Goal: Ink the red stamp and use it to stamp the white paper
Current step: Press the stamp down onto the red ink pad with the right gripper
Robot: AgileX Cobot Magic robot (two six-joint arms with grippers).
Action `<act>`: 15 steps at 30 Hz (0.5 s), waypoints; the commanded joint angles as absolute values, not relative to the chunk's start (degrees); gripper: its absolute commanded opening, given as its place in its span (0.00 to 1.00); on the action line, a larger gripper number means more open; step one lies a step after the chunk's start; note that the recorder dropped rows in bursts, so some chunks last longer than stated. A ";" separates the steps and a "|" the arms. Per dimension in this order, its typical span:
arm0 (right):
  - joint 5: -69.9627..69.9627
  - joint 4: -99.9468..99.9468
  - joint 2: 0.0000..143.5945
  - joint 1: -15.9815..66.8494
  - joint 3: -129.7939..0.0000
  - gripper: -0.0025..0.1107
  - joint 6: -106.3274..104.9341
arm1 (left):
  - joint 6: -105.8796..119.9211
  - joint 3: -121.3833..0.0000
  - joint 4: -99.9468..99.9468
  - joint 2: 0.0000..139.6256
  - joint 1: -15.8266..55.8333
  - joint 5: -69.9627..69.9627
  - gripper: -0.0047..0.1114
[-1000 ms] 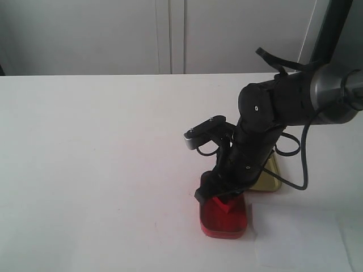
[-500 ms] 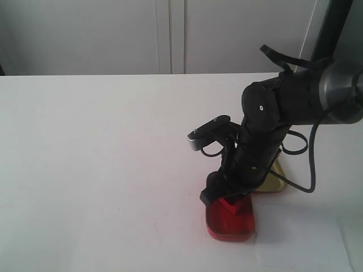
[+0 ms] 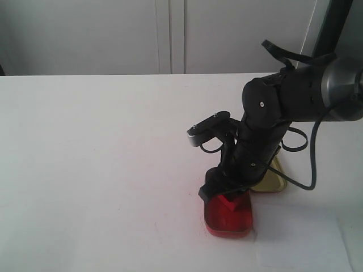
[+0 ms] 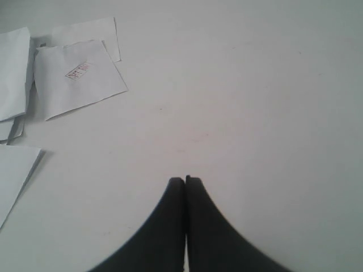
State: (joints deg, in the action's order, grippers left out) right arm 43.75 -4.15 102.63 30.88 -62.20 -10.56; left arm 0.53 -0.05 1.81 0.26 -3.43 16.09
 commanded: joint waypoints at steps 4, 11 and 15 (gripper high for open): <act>43.26 -4.02 101.84 30.84 -62.80 0.02 -10.32 | 0.00 0.00 2.08 0.00 -3.24 15.86 0.04; 43.25 -4.09 101.84 30.84 -62.80 0.02 -10.32 | 0.00 0.00 2.08 0.00 -3.24 15.86 0.04; 42.98 -4.24 101.84 30.84 -62.80 0.02 -10.32 | 0.00 0.00 2.08 0.00 -3.24 15.86 0.04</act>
State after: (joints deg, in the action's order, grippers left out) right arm 43.75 -4.15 102.63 30.88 -62.20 -10.56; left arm 0.53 -0.05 1.81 0.26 -3.43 16.09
